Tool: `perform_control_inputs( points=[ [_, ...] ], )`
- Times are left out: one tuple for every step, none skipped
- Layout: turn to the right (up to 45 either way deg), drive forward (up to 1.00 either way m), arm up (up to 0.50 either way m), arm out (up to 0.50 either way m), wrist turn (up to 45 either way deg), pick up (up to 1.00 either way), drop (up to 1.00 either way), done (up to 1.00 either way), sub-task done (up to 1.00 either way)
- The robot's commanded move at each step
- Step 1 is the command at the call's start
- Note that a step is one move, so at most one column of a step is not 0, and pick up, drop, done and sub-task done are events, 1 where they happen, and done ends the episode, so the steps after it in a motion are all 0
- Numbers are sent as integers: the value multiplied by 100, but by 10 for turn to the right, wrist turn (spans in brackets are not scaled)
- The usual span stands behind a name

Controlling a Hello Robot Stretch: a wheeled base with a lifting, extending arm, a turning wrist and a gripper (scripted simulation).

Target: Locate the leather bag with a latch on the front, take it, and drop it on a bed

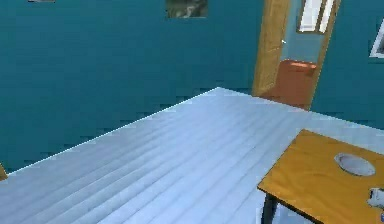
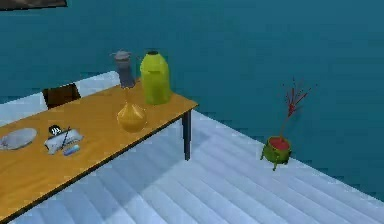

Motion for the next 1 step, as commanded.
perform_control_inputs(
  points=[
    [0, 95, 0, 0, 0, 0, 0, 0, 0]
  ],
)
